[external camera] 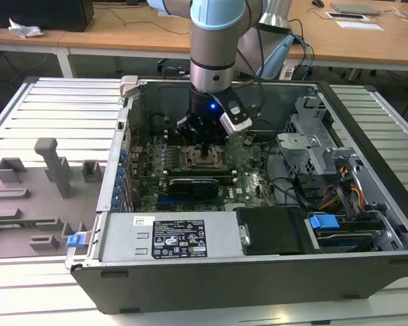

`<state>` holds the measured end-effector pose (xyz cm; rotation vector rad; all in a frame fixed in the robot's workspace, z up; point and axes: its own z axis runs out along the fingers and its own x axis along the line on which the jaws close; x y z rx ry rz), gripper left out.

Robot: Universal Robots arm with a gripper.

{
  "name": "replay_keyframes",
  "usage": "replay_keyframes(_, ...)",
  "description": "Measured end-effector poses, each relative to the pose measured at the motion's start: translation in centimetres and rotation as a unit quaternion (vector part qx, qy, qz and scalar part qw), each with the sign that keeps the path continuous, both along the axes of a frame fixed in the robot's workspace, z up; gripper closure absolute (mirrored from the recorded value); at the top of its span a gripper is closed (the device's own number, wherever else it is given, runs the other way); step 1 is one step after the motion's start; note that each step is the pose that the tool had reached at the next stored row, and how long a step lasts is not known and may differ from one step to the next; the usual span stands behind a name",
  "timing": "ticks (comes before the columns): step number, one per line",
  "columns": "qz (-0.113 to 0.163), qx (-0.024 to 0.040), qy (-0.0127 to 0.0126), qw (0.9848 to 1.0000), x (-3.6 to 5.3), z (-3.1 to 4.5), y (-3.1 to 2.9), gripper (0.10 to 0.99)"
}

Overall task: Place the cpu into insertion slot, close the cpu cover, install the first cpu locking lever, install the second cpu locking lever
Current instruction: 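Close the cpu cover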

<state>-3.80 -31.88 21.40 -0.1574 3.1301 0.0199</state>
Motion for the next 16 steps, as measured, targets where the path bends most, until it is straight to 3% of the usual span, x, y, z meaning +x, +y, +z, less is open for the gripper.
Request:
replay_keyframes(4, 0.016, -0.0029, -0.0001, 0.9999, -0.24, 0.0, -0.01, 0.98)
replay_keyframes(7, 0.019, -0.0031, -0.0025, 0.9998, -1.08, 0.0, -0.18, 0.98)
replay_keyframes(16, 0.034, -0.0031, -0.0056, 0.9994, -3.05, -0.36, -0.15, 0.98)
